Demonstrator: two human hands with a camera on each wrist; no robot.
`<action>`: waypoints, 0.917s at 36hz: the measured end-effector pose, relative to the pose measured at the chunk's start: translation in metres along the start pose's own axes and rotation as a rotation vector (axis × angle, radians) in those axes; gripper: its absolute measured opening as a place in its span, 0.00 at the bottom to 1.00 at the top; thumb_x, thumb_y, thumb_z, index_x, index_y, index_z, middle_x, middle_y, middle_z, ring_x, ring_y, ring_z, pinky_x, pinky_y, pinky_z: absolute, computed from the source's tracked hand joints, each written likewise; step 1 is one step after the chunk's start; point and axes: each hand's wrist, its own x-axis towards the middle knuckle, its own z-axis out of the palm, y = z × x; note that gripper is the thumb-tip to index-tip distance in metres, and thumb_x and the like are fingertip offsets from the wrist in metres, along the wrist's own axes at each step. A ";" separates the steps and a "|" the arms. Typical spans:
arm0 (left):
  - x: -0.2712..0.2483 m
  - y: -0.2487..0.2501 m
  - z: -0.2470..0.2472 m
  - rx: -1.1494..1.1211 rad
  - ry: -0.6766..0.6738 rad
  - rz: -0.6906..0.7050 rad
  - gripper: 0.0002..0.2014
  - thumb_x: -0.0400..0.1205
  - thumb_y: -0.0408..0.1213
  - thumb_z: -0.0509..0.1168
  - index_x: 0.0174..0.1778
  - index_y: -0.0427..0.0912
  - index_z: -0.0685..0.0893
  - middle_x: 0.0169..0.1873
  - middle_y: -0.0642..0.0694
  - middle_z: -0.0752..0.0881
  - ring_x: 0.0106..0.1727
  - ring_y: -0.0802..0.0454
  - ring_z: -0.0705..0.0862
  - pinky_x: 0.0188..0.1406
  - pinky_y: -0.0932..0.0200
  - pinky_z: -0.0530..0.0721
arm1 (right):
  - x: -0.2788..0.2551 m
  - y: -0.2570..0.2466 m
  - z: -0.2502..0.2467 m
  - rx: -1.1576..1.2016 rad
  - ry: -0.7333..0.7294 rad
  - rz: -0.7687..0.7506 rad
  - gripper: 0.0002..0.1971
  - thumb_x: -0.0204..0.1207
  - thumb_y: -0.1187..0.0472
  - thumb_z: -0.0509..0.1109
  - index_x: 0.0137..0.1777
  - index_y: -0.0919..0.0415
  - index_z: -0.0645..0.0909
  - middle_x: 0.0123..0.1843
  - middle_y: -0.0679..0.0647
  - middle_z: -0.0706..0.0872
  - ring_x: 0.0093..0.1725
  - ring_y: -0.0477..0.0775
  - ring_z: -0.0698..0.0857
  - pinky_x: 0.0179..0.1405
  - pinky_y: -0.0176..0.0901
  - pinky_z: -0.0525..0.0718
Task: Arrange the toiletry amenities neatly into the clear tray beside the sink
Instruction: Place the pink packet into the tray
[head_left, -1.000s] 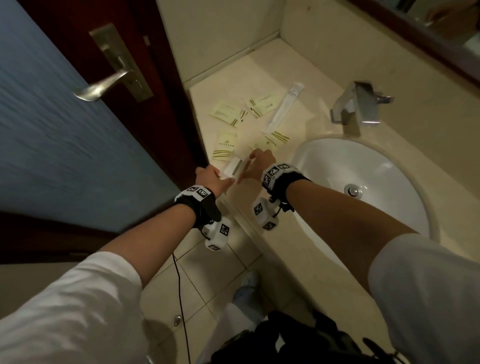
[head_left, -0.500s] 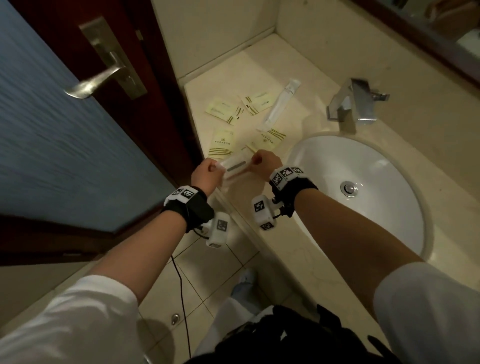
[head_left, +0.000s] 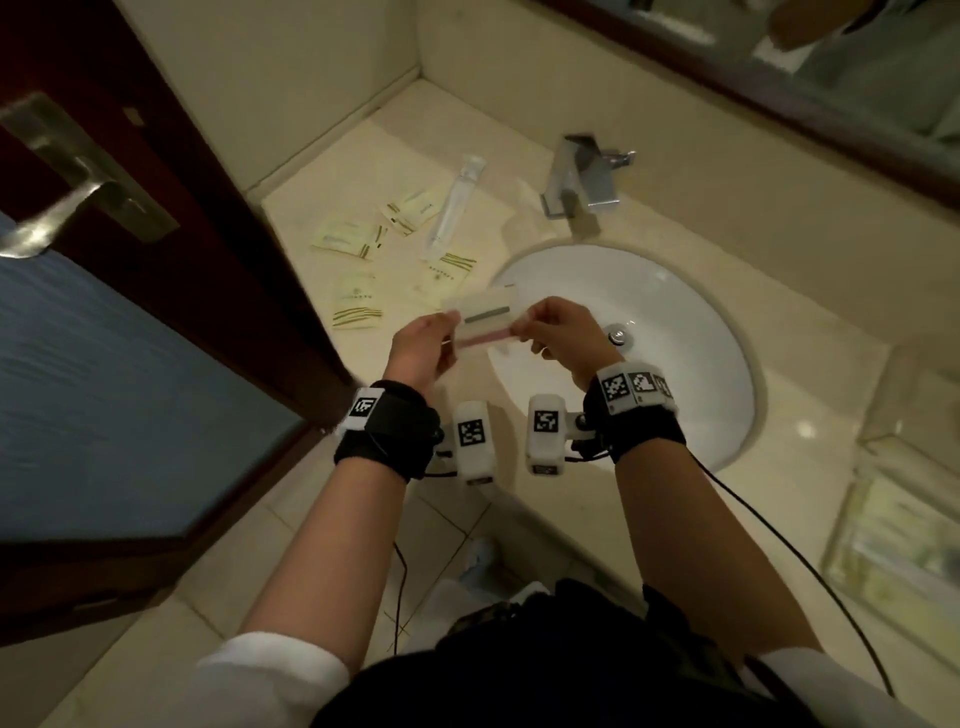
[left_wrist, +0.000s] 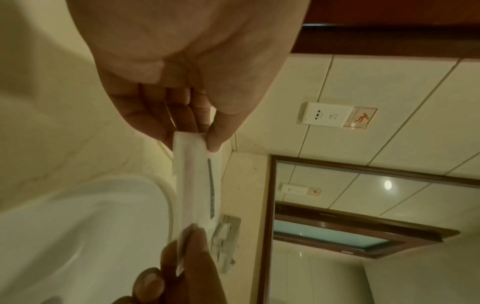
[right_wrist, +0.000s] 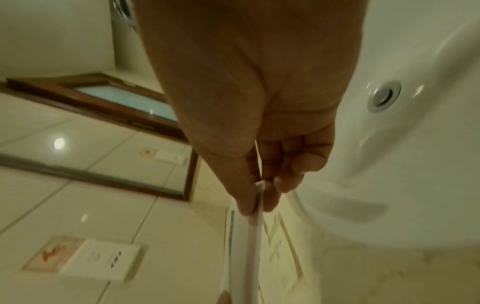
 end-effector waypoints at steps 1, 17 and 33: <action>-0.004 -0.003 0.010 0.002 -0.014 -0.003 0.09 0.81 0.36 0.67 0.35 0.44 0.79 0.30 0.49 0.79 0.30 0.55 0.76 0.35 0.63 0.77 | -0.006 0.003 -0.010 0.023 0.034 -0.001 0.08 0.76 0.65 0.73 0.37 0.58 0.77 0.33 0.51 0.84 0.28 0.45 0.77 0.25 0.28 0.75; -0.076 -0.055 0.182 0.289 -0.414 0.002 0.04 0.81 0.36 0.65 0.41 0.45 0.84 0.36 0.49 0.83 0.36 0.55 0.79 0.36 0.65 0.76 | -0.127 0.076 -0.170 0.283 0.574 0.045 0.04 0.76 0.64 0.72 0.43 0.61 0.79 0.35 0.51 0.85 0.29 0.44 0.78 0.27 0.28 0.75; -0.174 -0.149 0.310 0.570 -0.676 0.042 0.03 0.80 0.39 0.68 0.43 0.44 0.84 0.37 0.48 0.84 0.36 0.54 0.79 0.35 0.64 0.75 | -0.254 0.177 -0.271 0.420 0.895 0.205 0.05 0.78 0.64 0.70 0.41 0.56 0.79 0.38 0.51 0.85 0.34 0.46 0.79 0.35 0.36 0.77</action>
